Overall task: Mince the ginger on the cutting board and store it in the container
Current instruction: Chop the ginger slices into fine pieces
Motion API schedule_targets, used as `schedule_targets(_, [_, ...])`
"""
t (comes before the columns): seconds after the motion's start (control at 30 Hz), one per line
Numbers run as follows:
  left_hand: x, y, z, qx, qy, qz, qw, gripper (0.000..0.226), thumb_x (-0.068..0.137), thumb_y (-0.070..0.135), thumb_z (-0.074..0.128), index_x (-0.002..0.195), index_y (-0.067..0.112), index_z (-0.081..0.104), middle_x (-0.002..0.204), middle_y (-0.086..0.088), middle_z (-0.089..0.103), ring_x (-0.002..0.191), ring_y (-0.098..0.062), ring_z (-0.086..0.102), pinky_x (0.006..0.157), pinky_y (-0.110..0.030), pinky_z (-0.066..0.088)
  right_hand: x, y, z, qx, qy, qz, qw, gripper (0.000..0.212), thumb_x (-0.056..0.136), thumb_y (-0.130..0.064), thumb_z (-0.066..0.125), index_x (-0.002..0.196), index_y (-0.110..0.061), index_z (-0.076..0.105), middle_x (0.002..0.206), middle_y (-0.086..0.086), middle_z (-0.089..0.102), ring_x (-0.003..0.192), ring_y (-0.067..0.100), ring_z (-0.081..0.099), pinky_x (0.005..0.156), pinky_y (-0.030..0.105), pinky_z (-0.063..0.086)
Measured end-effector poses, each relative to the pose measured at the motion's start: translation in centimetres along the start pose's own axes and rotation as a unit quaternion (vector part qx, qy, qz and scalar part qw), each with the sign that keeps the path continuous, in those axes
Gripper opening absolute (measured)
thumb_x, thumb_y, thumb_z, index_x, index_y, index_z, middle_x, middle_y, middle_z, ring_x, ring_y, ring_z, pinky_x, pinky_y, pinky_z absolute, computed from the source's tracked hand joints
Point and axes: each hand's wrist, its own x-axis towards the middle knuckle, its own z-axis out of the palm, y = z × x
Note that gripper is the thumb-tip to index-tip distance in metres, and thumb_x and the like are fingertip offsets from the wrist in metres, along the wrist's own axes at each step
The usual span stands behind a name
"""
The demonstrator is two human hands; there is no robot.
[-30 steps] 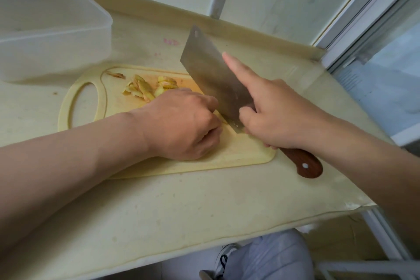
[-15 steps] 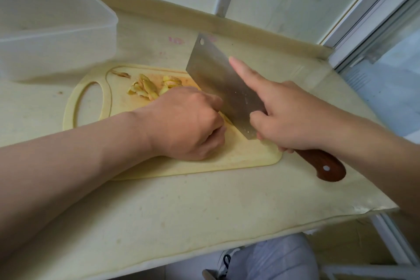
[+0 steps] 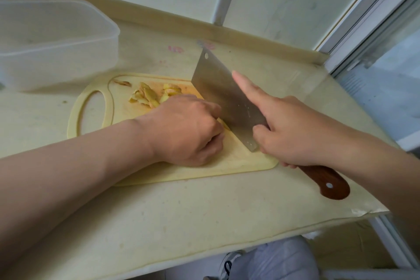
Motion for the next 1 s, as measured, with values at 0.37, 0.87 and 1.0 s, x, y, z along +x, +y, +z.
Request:
schedule_targets(0.37, [0.5, 0.7, -1.5, 0.044, 0.139, -0.044, 0.988, 0.037, 0.093, 0.021, 0.052, 0.058, 0.011, 0.052, 0.059, -0.007, 0.043, 0.047, -0.031, 0.04, 0.049, -0.033, 0.038, 2.2, 0.8, -0.5, 0.139, 0.086, 0.016, 0.987, 0.094, 0.097, -0.006, 0.047, 0.152, -0.069, 0.005, 0.075, 0.007, 0.072, 0.046, 0.025, 0.066, 0.043, 0.037, 0.057])
schedule_targets(0.87, [0.7, 0.4, -1.5, 0.103, 0.087, -0.169, 0.976, 0.022, 0.076, 0.018, 0.043, 0.079, 0.003, 0.059, 0.07, -0.011, 0.055, 0.055, -0.032, 0.046, 0.048, -0.039, 0.04, 3.2, 3.8, 0.3, 0.241, 0.003, 0.044, 0.97, 0.095, 0.096, 0.001, 0.049, 0.156, -0.063, 0.012, 0.068, 0.014, 0.074, 0.04, 0.023, 0.054, 0.045, 0.034, 0.051])
schedule_targets(1.0, [0.7, 0.2, -1.5, 0.103, 0.079, -0.178, 0.975, 0.023, 0.075, 0.018, 0.043, 0.08, 0.003, 0.06, 0.073, -0.011, 0.056, 0.058, -0.031, 0.046, 0.05, -0.038, 0.041, 4.6, 5.2, -0.7, 0.218, 0.011, 0.039, 0.975, 0.094, 0.097, 0.001, 0.05, 0.156, -0.063, 0.014, 0.072, 0.015, 0.075, 0.04, 0.024, 0.054, 0.045, 0.033, 0.05])
